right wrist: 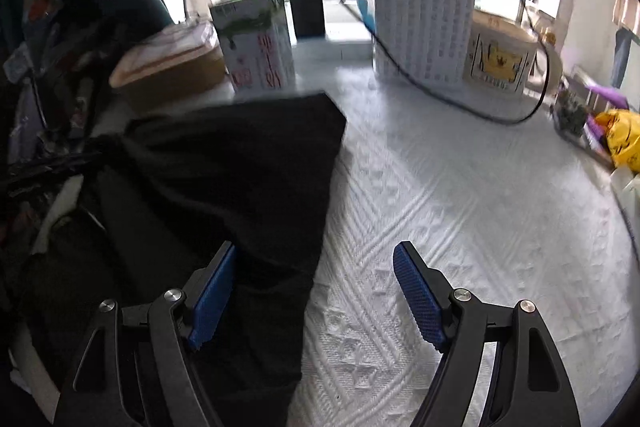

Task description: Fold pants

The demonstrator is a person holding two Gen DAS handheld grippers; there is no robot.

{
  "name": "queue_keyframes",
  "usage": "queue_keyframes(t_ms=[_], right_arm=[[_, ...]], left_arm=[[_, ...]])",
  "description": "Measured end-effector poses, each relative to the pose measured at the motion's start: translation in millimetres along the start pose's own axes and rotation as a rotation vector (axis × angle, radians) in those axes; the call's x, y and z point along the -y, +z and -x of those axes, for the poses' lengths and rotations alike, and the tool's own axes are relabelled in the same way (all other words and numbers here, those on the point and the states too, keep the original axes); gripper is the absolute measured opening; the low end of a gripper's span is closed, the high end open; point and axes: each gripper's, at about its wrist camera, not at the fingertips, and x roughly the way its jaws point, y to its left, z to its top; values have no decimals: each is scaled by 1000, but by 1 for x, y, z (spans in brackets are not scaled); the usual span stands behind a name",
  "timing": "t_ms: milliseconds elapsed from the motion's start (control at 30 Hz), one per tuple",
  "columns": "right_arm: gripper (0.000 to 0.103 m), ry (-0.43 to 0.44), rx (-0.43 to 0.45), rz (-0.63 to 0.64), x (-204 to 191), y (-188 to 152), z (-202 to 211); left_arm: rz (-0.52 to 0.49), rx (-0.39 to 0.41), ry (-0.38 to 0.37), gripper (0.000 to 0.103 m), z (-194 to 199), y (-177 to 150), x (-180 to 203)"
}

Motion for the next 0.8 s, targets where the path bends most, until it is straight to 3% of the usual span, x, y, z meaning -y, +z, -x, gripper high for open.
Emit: queue_keyframes(t_ms=[167,367,500,667,800], right_arm=[[80,-20,7,-17,4,-2,6],[80,-68,55,-38,8,-8,32],[80,-75,71,-30,5,-18,49],[80,-130,88,-26,-10,-33,63],[80,-113,88,-16,-20,-48,71]], left_arm=[[2,0,-6,26,18,-2,-3],[-35,25,16,27,53,-13,11],[-2,35,-40,27,69,-27,16],[-18,-8,-97,27,65,-49,43],[-40,-48,-77,28,57,-65,61]])
